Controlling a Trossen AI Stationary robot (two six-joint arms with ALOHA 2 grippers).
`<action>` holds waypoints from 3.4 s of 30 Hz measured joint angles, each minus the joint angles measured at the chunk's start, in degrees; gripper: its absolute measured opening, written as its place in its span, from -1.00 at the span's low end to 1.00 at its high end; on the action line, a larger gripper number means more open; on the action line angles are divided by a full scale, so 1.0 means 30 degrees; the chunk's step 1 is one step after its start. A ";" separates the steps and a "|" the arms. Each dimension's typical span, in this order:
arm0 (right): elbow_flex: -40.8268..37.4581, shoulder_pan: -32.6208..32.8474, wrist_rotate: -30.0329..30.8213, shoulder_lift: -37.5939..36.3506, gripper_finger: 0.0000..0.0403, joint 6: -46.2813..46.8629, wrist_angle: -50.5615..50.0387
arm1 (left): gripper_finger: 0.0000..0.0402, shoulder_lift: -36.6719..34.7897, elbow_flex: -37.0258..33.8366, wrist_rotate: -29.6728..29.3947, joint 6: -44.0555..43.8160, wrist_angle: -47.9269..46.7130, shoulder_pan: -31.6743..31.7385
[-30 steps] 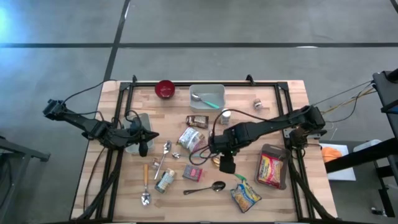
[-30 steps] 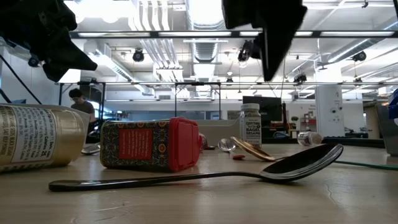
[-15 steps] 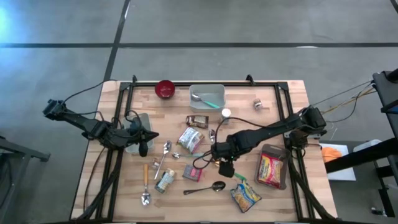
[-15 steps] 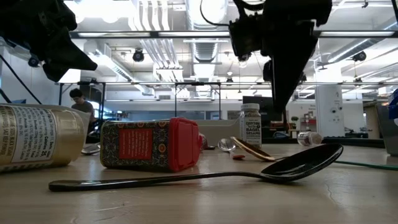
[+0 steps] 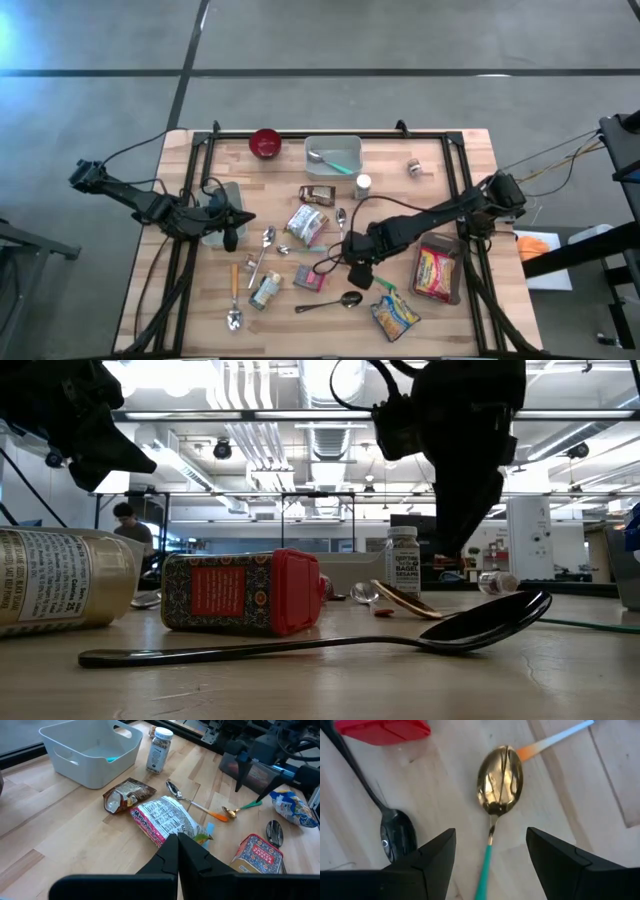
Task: Pick & Place Food Item
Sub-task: Put the green spoon into the right gray bin
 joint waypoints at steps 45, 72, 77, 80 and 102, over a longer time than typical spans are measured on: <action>-0.3993 0.0819 0.0240 0.0022 0.19 0.3660 0.4420 | -1.00 -0.0001 0.0006 0.0007 0.0005 0.0000 0.0000; 0.0642 0.1743 0.2100 0.3489 0.13 0.0372 -0.0376 | -1.00 -0.0007 0.0007 0.0004 0.0002 -0.0035 0.0004; 0.1722 0.1779 0.1932 0.4358 -0.21 0.0222 -0.1281 | -1.00 0.0000 0.0007 0.0007 0.0007 -0.0058 0.0000; 0.2116 0.1794 0.1830 0.4666 -0.49 0.0140 -0.1445 | -1.00 0.0000 0.0007 0.0007 0.0000 -0.0066 0.0000; 0.5525 0.1251 0.6245 0.2463 -0.95 -0.2239 -0.8050 | -1.00 -0.0007 0.0007 0.0000 0.0007 -0.0123 0.0007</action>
